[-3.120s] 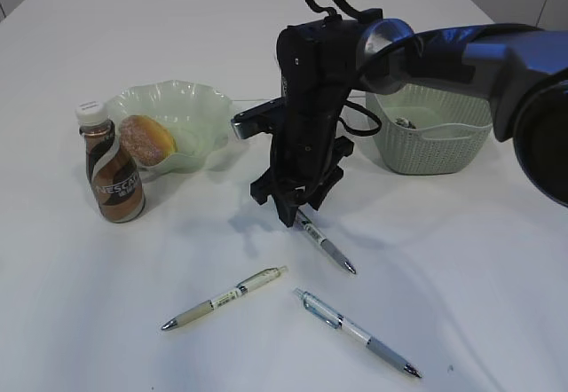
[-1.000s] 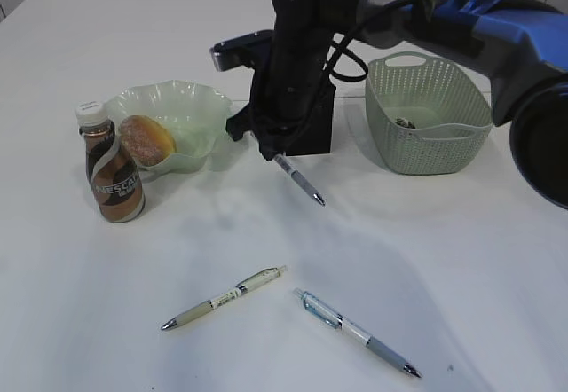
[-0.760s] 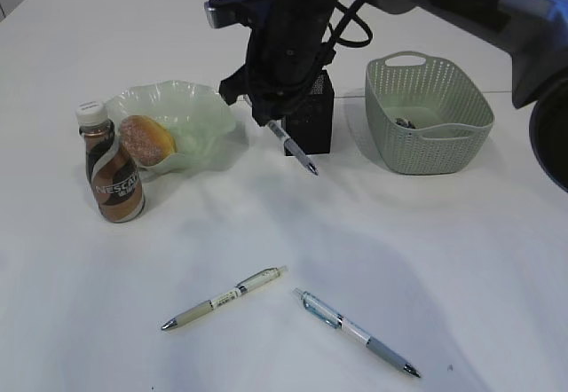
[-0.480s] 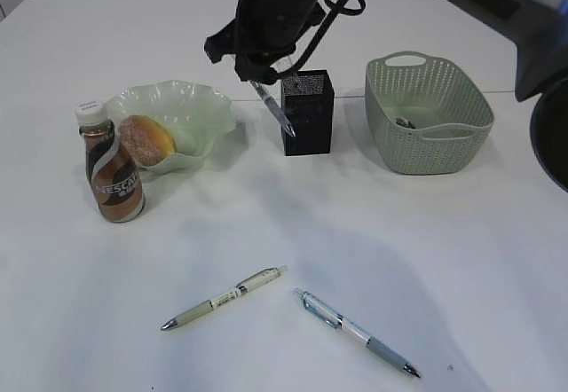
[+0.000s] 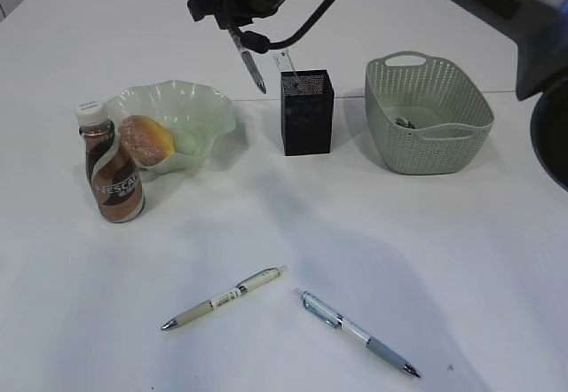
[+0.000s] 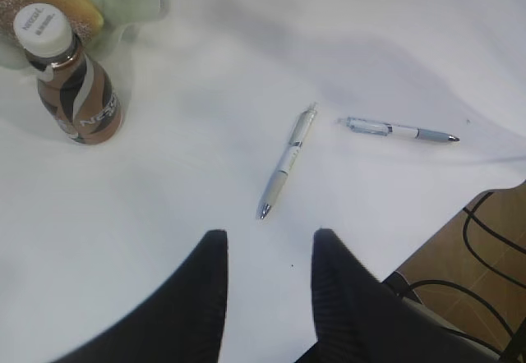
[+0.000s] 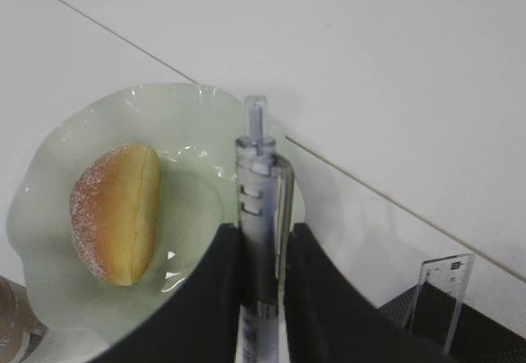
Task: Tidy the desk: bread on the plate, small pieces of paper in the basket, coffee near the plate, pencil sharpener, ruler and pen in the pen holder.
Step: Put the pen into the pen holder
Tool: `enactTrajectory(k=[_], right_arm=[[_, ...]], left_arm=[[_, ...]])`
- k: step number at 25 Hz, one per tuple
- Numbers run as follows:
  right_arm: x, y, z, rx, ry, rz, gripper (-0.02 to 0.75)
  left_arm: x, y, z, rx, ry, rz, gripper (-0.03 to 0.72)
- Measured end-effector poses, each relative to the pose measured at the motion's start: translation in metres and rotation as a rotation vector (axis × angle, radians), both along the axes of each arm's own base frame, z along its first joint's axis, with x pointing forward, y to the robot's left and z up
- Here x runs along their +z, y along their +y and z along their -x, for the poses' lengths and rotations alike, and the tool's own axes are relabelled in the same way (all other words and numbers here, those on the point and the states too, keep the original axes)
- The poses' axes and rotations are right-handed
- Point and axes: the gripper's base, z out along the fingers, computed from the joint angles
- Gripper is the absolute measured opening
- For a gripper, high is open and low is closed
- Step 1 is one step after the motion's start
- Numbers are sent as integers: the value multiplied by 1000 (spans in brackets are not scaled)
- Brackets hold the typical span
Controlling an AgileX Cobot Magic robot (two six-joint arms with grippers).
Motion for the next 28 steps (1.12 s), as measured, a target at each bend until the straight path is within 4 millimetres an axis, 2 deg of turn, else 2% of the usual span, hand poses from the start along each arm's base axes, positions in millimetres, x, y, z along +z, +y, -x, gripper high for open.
enactTrajectory(k=[3,10,18,22,28], right_arm=[[0,-3,-2,-7,-6,-3,119],[3,-45,-24,-95,-18,-45,119],[12,-84,-45,-183,-113,-147,118],[3,-90,-52,-194,-128,-157,118],[-17,-86,-62,-202,-131,-191,118]], left_arm=[[0,0,0,0,-1,0,239],[0,0,0,1,-2,0,239],[1,0,-2,11,-22,4,239],[2,0,-3,17,-33,7,239],[2,0,-4,20,-40,8,239]])
